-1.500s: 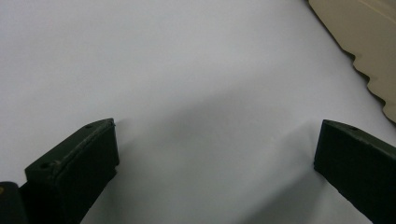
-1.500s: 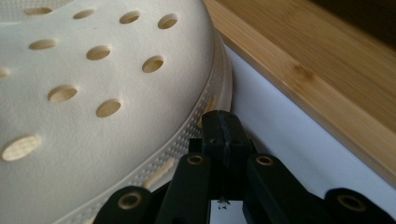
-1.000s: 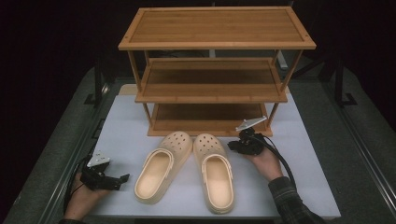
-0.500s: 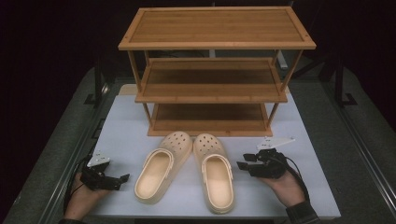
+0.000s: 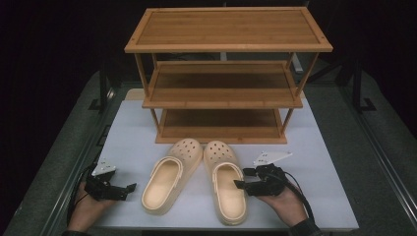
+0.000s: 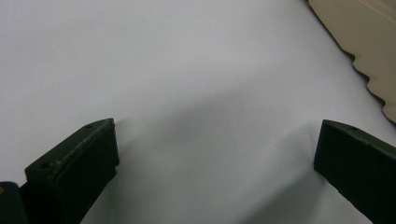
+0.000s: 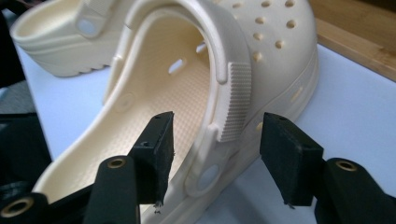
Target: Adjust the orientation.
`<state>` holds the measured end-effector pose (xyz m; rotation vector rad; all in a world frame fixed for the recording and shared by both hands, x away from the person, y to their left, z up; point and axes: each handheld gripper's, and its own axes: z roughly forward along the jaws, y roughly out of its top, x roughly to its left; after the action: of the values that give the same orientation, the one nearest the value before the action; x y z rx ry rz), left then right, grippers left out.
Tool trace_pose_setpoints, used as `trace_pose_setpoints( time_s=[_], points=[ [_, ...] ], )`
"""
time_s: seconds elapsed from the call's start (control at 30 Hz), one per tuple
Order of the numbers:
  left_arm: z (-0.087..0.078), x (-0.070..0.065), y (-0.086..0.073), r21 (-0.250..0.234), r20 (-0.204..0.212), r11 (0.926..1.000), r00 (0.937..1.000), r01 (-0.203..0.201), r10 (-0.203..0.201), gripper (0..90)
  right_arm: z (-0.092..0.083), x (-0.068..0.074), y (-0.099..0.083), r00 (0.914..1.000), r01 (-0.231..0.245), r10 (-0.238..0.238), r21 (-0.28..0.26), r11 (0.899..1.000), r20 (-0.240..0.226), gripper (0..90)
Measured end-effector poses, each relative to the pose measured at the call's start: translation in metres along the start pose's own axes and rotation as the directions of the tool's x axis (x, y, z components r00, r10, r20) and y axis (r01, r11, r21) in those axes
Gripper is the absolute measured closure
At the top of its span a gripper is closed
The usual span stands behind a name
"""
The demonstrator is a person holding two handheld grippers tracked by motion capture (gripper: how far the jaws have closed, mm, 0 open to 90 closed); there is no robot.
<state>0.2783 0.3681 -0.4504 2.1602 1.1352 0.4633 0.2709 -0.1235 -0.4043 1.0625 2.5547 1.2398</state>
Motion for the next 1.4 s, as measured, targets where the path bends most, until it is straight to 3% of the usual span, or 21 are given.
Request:
trace_pose_setpoints(
  time_s=[0.1,0.4,0.73,0.77,0.93,1.03,1.23,1.37,1.4],
  points=[
    [0.000,0.000,0.000,0.000,0.000,1.0000,1.0000,0.000,0.000,0.0,0.005,-0.001,0.000,0.9993,0.020,-0.020,0.019,1.000,0.030,45.5],
    [0.000,0.000,0.000,0.000,0.001,1.0000,1.0000,0.000,0.000,0.0,-0.001,-0.007,0.001,0.9971,0.022,-0.023,0.014,1.000,0.073,46.5],
    [0.000,0.000,0.000,0.000,0.000,1.0000,1.0000,0.001,-0.001,0.0,-0.012,-0.030,-0.001,0.9882,0.000,0.000,0.003,1.000,0.153,46.5],
    [0.000,0.000,0.000,0.000,0.000,1.0000,1.0000,0.001,-0.001,0.0,-0.014,-0.035,-0.001,0.9909,-0.018,0.018,-0.004,1.000,0.133,46.1],
    [0.000,0.000,0.001,0.002,0.004,1.0000,1.0000,0.002,-0.002,0.0,-0.016,-0.034,-0.001,0.9942,-0.008,0.009,-0.018,1.000,0.107,44.2],
    [-0.004,0.002,0.004,0.009,0.032,0.9994,0.9990,0.032,-0.032,0.0,-0.019,-0.034,-0.002,0.9958,-0.008,0.011,-0.028,1.000,0.090,40.8],
    [-0.022,-0.004,0.020,-0.058,0.078,0.9976,0.9964,0.038,-0.033,0.0,-0.024,-0.034,-0.001,0.9976,-0.011,0.014,-0.050,0.999,0.067,36.0],
    [-0.031,-0.017,0.034,-0.095,0.098,0.9955,0.9951,-0.002,0.011,0.0,-0.023,-0.032,0.001,0.9980,-0.005,0.008,-0.051,0.999,0.062,33.0],
    [-0.032,-0.025,0.041,-0.102,0.119,0.9945,0.9923,-0.022,0.034,0.0,-0.022,-0.031,0.002,0.9982,0.000,0.002,-0.047,0.999,0.061,32.5]
  ],
)
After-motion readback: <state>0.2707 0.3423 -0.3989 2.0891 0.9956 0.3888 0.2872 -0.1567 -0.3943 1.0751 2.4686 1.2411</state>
